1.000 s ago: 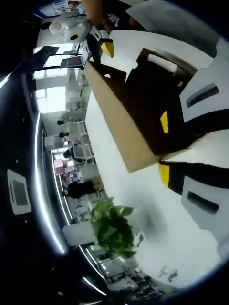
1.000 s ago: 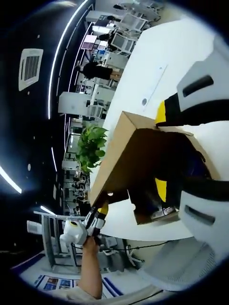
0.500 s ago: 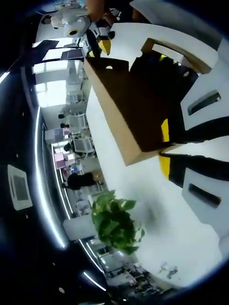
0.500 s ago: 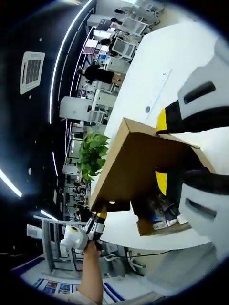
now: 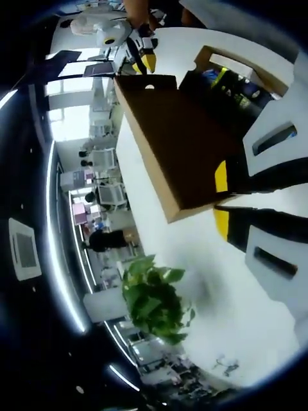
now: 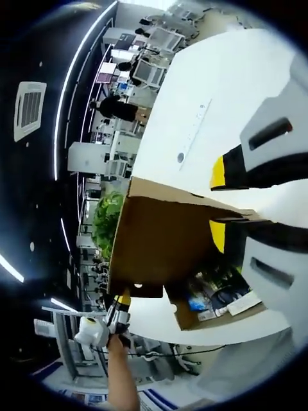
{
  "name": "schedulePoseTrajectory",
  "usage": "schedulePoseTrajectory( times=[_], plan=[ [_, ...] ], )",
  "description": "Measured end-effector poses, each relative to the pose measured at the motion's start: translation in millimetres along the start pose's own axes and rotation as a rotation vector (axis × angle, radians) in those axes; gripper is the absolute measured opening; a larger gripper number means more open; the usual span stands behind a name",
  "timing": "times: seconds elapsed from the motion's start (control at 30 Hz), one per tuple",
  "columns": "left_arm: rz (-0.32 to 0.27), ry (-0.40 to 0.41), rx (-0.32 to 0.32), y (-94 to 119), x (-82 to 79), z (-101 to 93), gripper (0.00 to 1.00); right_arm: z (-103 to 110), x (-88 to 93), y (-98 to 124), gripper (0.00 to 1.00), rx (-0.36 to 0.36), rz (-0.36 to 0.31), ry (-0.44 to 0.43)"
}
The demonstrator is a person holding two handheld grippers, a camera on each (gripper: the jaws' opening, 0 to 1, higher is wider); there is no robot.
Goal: Operate the shoe box by opening the lid, removing the specified soft item, and placing it in the target area until the item is outside and the box remains undamaged.
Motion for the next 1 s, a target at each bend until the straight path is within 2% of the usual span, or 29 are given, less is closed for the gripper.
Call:
schedulePoseTrajectory(
  times=[0.23,0.4,0.7,1.0],
  plan=[
    [0.007,-0.008,0.0,-8.0,-3.6,3.6,0.03,0.8,21.1,-13.5,0.11,-0.002,0.054,0.014],
    [0.007,-0.003,0.003,-12.7,-5.4,5.1,0.03,1.0,29.0,-24.5,0.1,-0.004,0.077,0.012],
    [0.013,0.004,0.006,-24.5,-8.8,10.5,0.03,2.3,33.2,-41.1,0.06,-0.004,0.1,0.015],
    [0.019,0.02,0.011,-34.7,-10.9,13.1,0.03,2.2,32.6,-54.7,0.02,-0.006,0.109,-0.033]
  ],
)
Point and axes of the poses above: the point that each gripper's makers call its tool centre point, and the gripper's own axes: y roughly backward along the fingers, z roughly to its left, x roughly out of its underside, the point moved 4 cm from there along y, roughly backward along the fingers, and after that the axes turned 15 degrees about z, right-handed, at the moved point
